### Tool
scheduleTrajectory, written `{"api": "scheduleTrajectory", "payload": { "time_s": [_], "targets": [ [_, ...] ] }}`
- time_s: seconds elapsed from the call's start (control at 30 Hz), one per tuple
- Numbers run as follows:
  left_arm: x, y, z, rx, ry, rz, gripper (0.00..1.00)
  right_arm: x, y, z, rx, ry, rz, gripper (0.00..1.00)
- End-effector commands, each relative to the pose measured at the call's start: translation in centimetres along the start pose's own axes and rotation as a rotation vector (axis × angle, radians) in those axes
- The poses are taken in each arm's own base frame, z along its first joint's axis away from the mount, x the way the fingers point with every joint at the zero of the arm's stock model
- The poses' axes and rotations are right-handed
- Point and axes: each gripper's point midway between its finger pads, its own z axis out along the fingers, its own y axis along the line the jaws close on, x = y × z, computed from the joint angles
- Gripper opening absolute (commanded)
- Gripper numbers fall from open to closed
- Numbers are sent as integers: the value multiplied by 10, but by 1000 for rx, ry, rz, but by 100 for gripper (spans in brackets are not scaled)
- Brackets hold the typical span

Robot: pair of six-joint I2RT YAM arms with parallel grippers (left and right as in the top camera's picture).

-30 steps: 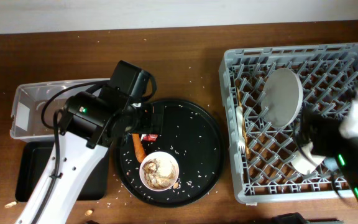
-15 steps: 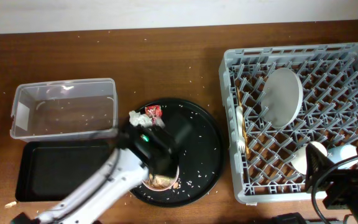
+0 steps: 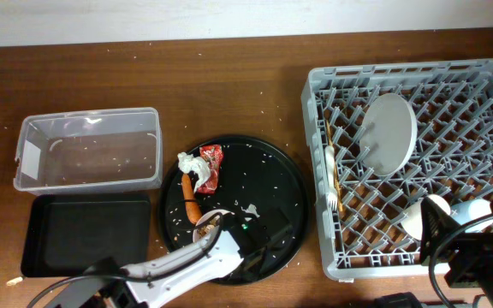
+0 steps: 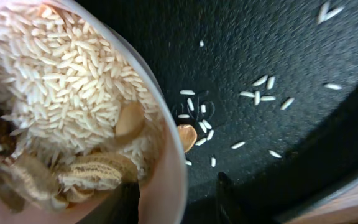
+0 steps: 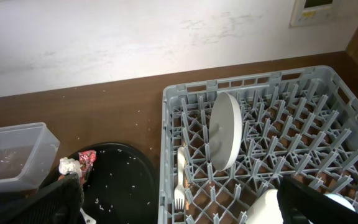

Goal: Sort waste into correct bins and load items into the dishwasher rack
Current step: 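Grasp the pink bowl with the left gripper and tip food onto the black tray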

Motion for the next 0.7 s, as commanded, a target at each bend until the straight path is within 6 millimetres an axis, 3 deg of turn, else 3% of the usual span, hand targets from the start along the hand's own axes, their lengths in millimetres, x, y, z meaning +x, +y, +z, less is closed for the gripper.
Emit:
{"api": "scheduleTrajectory", "payload": {
  "time_s": [0.0, 0.03, 0.07, 0.37, 0.57, 0.67],
  "targets": [
    [2, 5, 4, -31, 3, 58, 19, 0, 2, 0, -10, -1, 7, 99],
    [0, 10, 4, -57, -9, 60, 5, 0, 2, 0, -10, -1, 7, 99],
    [-3, 13, 4, -80, -24, 60, 0, 0, 2, 0, -10, -1, 7, 99],
    [-20, 9, 2, -77, -93, 170, 0, -1, 2, 0, -10, -1, 7, 99],
    [-60, -9, -43, -32, -191, 152, 0, 0, 2, 0, -10, -1, 7, 99],
    [-81, -8, -64, -11, -237, 99, 0, -1, 2, 0, -10, -1, 7, 99]
  ]
}}
